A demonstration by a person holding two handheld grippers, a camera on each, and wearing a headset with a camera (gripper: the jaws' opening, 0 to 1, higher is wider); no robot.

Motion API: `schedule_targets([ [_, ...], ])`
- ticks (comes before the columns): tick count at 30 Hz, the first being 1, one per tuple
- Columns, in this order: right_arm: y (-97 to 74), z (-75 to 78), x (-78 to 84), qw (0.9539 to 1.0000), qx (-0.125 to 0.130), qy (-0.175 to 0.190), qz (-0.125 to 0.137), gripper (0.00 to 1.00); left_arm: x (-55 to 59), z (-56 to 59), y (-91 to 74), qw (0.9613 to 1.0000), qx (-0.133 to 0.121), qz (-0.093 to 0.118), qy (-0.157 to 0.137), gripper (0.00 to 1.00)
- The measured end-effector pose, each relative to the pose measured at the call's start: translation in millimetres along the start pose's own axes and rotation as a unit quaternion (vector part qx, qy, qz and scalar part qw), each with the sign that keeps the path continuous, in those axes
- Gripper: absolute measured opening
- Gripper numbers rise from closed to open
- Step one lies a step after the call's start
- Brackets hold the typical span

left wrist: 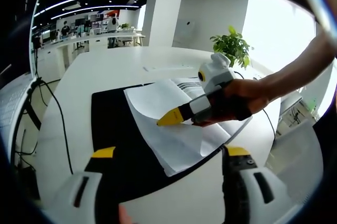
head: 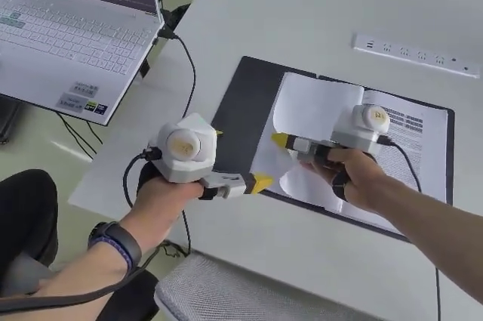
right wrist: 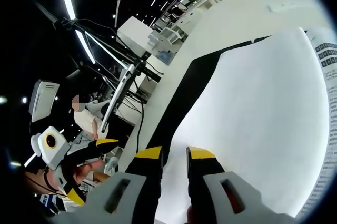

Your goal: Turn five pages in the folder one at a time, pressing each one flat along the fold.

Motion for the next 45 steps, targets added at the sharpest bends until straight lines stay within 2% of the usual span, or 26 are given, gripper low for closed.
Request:
schedule_targets([
  [3,-7.8,-4.9,-0.9,0.9999,-0.007,-0.011,0.005,0.21,-3.7,1.2,4.4,1.0,0.002,-0.001,0.006,0.78],
  [7,-21.7,-5.4,-2.1,0.9996,-0.001,-0.028,0.009,0.23,-9.3,5.6,10.0,0.9999,0.009,0.003,0.012,0.75],
  [11,-35.3,-5.5,-6.4,0.9992,0.002,-0.032,0.024,0.23,-7.5,7.8,21.2,0.9996,0.012,-0.006,0.025,0.66],
  [16,-60.6,-19.5,-6.4,0.998,0.012,-0.045,0.042,0.23,-7.5,7.3,35.5,0.9991,0.016,-0.012,0.037,0.58],
  [20,-76.4,-21.8,-1.6,0.9968,0.024,-0.061,0.045,0.24,-6.7,8.4,43.0,0.9988,0.023,-0.014,0.04,0.47],
  [27,-99.5,-12.4,8.2,0.9962,0.037,-0.057,0.054,0.24,6.0,10.5,61.6,0.9973,0.026,-0.039,0.056,0.37],
  [30,-106.3,-8.4,10.4,0.9961,0.039,-0.053,0.058,0.23,11.8,8.1,67.7,0.9963,0.01,-0.05,0.068,0.33],
  [37,-116.4,4.9,13.1,0.9961,0.042,-0.031,0.071,0.21,27.1,6.6,81.7,0.994,0.005,-0.078,0.077,0.31],
  [40,-117.0,8.4,14.6,0.9962,0.045,-0.033,0.067,0.22,32.8,6.6,83.4,0.9939,0.005,-0.083,0.073,0.31],
  [45,-119.6,16.0,14.0,0.9963,0.046,-0.031,0.065,0.21,34.8,6.4,82.7,0.9944,0.001,-0.081,0.067,0.31],
])
Point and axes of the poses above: the centre of the closed fingertips' face, and the gripper's own axes: y roughly forward along the fingers, z roughly to its right, x roughly out of its underside, the point moved 2 cm from there along -y, roughly backward along the fingers, and after that the axes turned 15 degrees about -z, right-handed, at the moved point
